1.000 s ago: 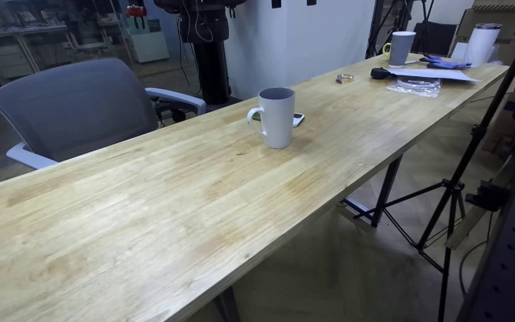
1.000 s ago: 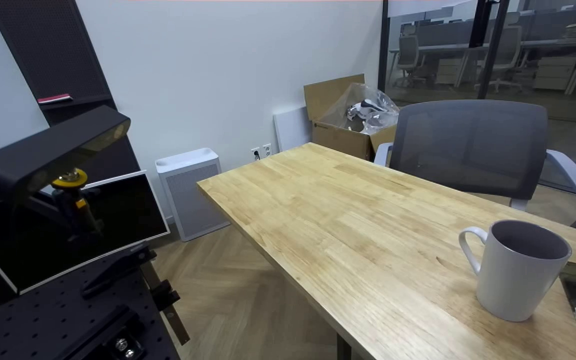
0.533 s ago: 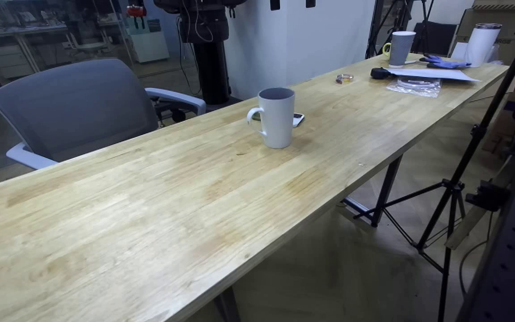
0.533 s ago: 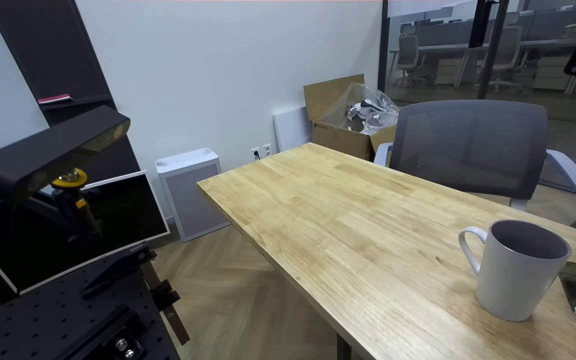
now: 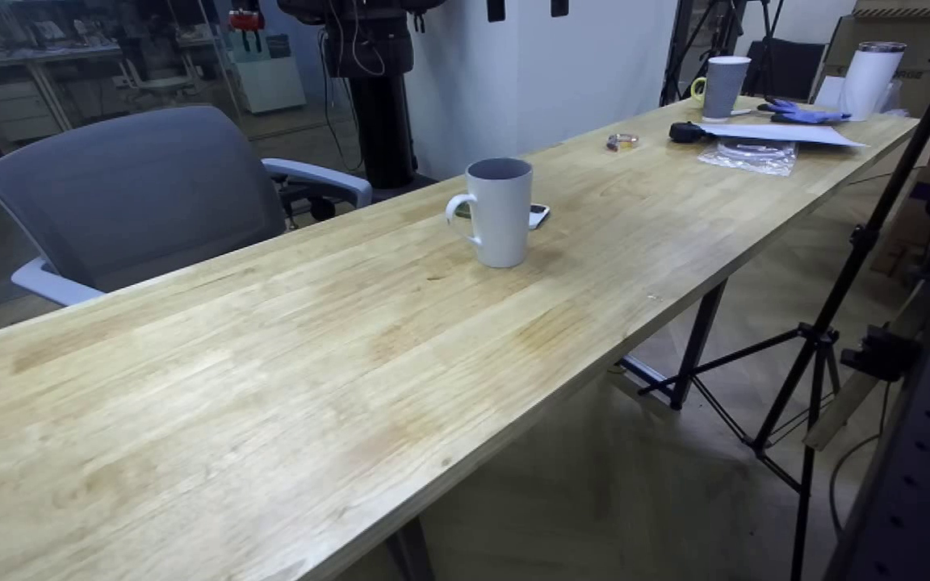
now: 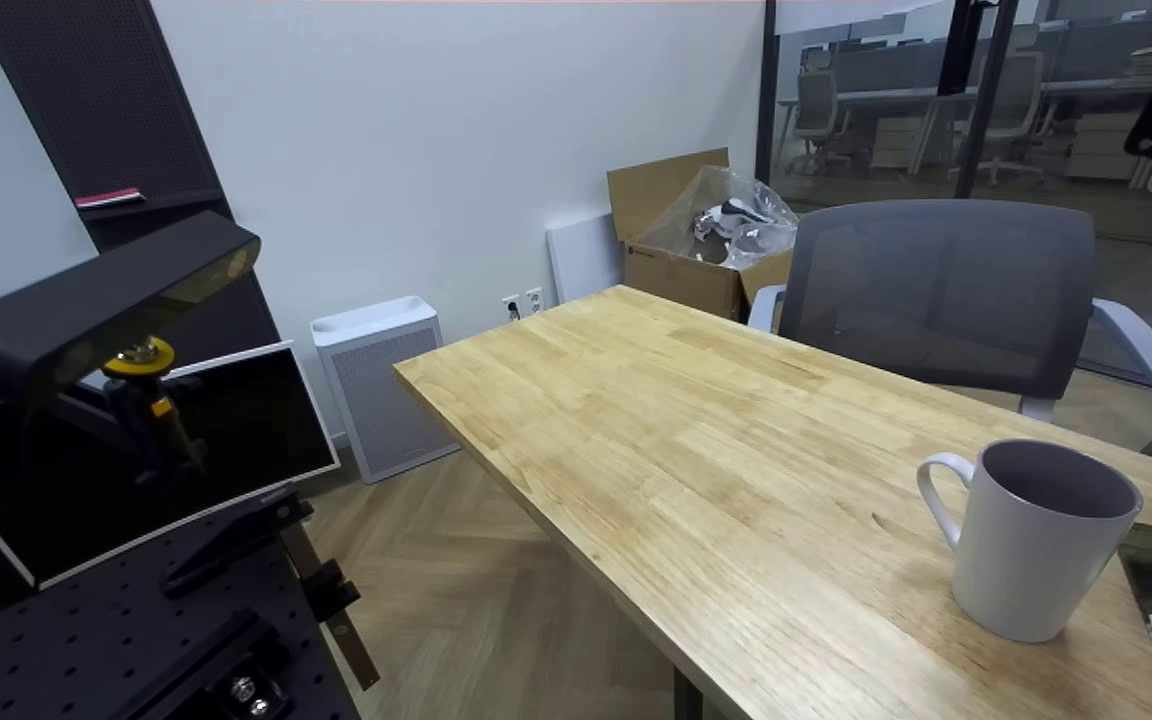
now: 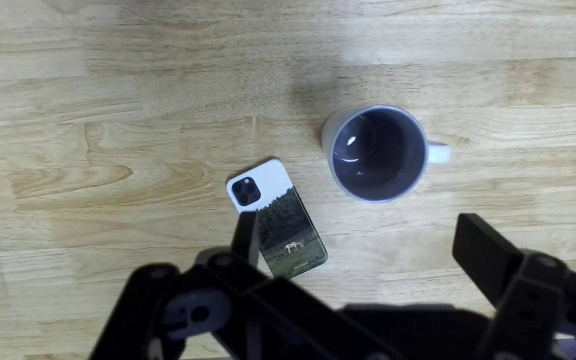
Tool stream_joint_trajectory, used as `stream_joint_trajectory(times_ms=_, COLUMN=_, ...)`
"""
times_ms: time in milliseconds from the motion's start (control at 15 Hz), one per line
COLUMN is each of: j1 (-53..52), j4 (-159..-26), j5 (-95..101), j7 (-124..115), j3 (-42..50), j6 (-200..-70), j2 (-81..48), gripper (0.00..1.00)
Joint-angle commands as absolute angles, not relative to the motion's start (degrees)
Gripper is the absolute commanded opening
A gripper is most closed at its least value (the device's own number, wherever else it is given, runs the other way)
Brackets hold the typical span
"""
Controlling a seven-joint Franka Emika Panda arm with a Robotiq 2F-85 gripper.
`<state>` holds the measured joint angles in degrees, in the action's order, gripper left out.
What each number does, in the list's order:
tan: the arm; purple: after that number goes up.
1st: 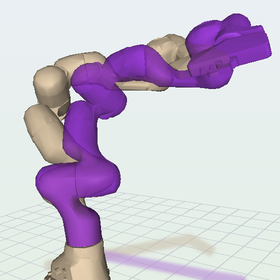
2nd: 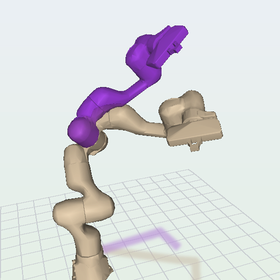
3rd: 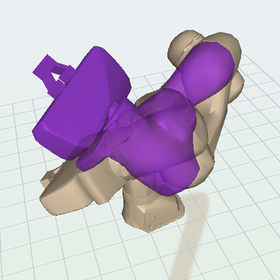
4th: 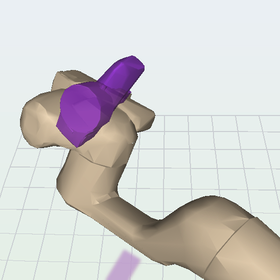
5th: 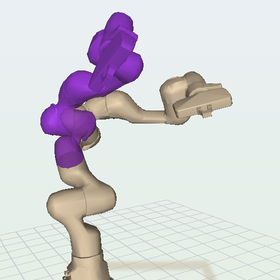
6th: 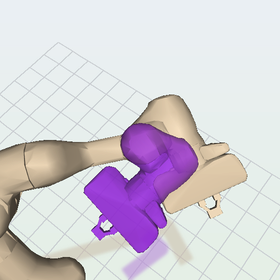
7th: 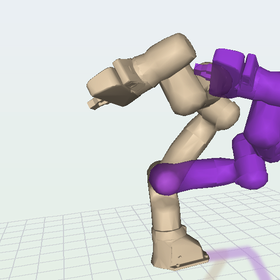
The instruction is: Move the mug forward
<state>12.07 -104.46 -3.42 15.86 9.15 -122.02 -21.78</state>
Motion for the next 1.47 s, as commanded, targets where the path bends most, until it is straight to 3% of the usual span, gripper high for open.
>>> stream_joint_trajectory(times_ms=0, j1=12.5, j4=-105.7, j5=-3.1, j7=15.2, j3=8.1, j6=-125.3, j2=-22.0, gripper=1.00)
stream_joint_trajectory(times_ms=1400, j1=12.1, j4=-110.2, j5=1.3, j7=13.3, j3=8.0, j6=-138.3, j2=-29.4, gripper=1.00)
